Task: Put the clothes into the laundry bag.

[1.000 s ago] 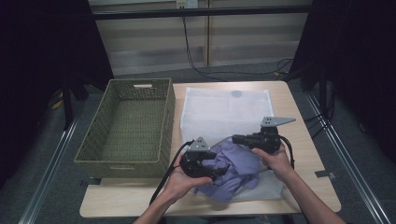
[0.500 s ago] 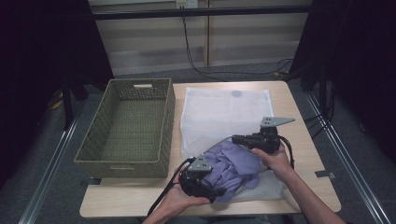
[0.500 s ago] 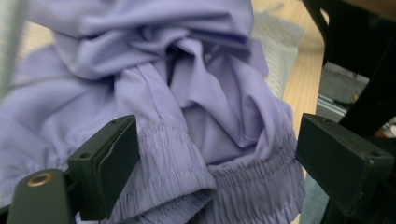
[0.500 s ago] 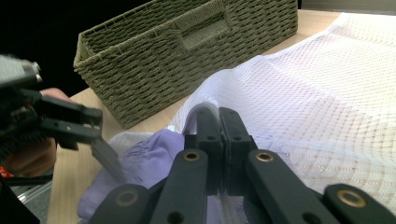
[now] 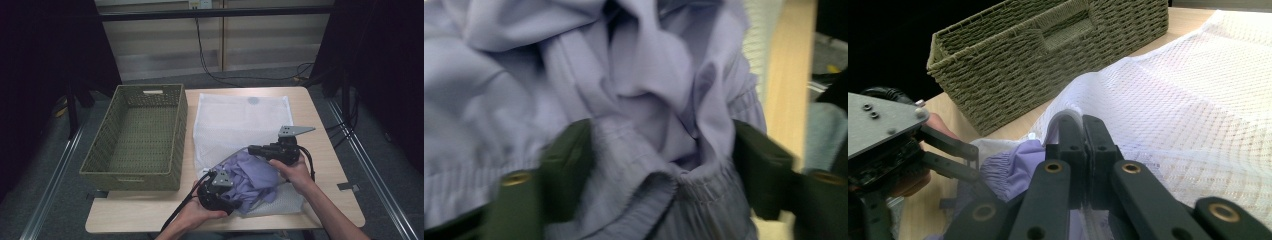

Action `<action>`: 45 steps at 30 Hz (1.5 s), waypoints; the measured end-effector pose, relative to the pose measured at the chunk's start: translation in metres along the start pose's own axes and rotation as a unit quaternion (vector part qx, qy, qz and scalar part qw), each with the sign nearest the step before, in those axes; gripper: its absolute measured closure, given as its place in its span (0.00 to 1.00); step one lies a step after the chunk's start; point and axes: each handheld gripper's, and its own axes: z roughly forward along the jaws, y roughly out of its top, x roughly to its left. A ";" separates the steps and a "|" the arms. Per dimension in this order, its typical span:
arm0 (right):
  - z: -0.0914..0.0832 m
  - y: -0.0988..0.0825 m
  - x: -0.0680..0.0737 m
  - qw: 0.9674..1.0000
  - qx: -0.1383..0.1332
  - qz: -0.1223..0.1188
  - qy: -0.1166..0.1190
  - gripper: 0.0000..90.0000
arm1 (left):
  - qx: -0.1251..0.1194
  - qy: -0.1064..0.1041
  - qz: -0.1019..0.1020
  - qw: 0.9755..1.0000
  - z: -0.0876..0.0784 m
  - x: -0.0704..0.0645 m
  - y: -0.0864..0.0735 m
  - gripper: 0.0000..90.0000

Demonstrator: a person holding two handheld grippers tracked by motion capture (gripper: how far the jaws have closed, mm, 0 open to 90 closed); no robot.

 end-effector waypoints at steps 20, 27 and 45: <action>0.004 0.001 0.001 1.000 0.007 0.005 0.003 0.98 | -0.107 -0.005 -0.043 0.993 -0.039 0.027 0.052 0.88; 0.003 0.004 0.002 1.000 0.005 0.006 0.006 0.98 | -0.136 0.004 -0.055 0.989 -0.036 0.038 0.074 0.88; -0.012 0.007 0.011 1.000 0.005 0.001 0.008 0.98 | -0.093 0.025 -0.094 0.991 0.034 0.059 0.059 0.88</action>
